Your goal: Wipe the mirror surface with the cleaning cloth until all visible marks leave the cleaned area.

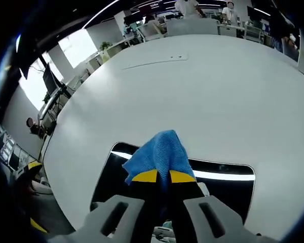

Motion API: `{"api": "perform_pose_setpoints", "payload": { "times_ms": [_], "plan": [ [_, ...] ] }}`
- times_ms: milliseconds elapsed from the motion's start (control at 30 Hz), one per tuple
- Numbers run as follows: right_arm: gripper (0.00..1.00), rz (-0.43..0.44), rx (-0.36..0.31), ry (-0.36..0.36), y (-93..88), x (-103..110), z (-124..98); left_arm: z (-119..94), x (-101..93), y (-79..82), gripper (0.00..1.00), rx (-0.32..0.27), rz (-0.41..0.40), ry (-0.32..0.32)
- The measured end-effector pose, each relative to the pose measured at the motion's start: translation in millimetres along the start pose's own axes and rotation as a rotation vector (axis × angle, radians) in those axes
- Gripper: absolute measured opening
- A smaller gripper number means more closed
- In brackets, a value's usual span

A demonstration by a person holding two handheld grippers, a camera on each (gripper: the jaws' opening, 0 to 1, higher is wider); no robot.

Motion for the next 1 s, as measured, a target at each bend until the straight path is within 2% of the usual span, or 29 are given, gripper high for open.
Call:
{"api": "perform_pose_setpoints", "payload": {
  "times_ms": [133,500,1000],
  "plan": [
    [0.01,-0.030,0.001,-0.009,-0.6,-1,-2,0,0.2,0.0,0.98,-0.002,0.001,0.000],
    [0.01,-0.013,0.000,-0.028,-1.4,-20,-7,1,1.6,-0.9,0.98,0.004,0.004,0.004],
    [0.01,-0.017,0.002,-0.043,-3.5,-30,-13,1,0.9,-1.5,0.97,0.017,0.008,0.007]
  ]
}}
Point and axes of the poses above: the point that each gripper's makers call its tool centre point, and the gripper's own axes: z roughly forward along the fingers, x roughly to its left, y roughly out of its top, the point moved 9 cm from there along -z, roughly backward along the fingers, and after that the axes turned 2 degrees about -x, right-handed, at the moved point
